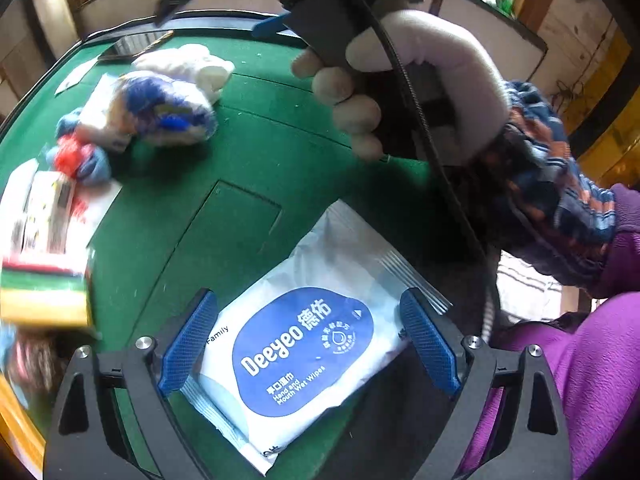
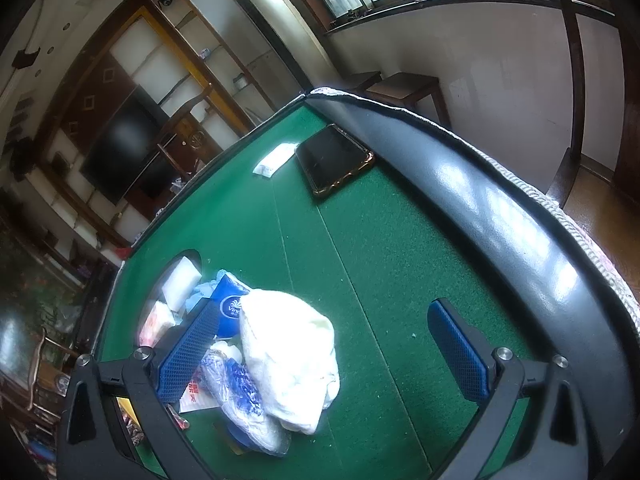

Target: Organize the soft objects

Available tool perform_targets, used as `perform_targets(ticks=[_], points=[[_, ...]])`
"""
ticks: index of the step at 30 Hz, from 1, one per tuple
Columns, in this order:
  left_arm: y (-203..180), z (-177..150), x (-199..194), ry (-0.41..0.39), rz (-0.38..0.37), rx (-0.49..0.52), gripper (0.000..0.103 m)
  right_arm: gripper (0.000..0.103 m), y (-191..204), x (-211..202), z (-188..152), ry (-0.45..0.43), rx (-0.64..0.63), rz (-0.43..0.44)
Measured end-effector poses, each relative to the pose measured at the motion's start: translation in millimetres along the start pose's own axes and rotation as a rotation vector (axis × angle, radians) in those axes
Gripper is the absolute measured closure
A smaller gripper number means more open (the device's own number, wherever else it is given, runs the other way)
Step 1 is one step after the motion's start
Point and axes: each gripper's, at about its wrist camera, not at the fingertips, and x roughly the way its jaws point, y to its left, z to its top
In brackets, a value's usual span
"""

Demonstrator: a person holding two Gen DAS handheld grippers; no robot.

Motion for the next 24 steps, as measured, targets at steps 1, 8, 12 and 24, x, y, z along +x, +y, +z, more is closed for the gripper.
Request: perform_targets(ticks=[1, 8, 12, 24], points=[[4.8, -5.0, -3.5, -0.013, 0.003, -0.032, 0.010, 0.001, 0.0, 0.3, -0.1, 0.002, 0.000, 0.000], [49.8, -54.7, -61.6, -0.206, 0.037, -0.366, 0.010, 0.001, 2.9, 2.4, -1.8, 0.009, -0.012, -0.001], [95.7, -82.7, -79.2, -0.267, 0.169, -0.607, 0.010, 0.001, 7.5, 4.8, -4.2, 0.017, -0.030, -0.011], [133.1, -76.5, -68.6, -0.276, 0.496, -0.700, 0.010, 0.001, 12.7, 4.7, -5.4, -0.003, -0.072, -0.054]])
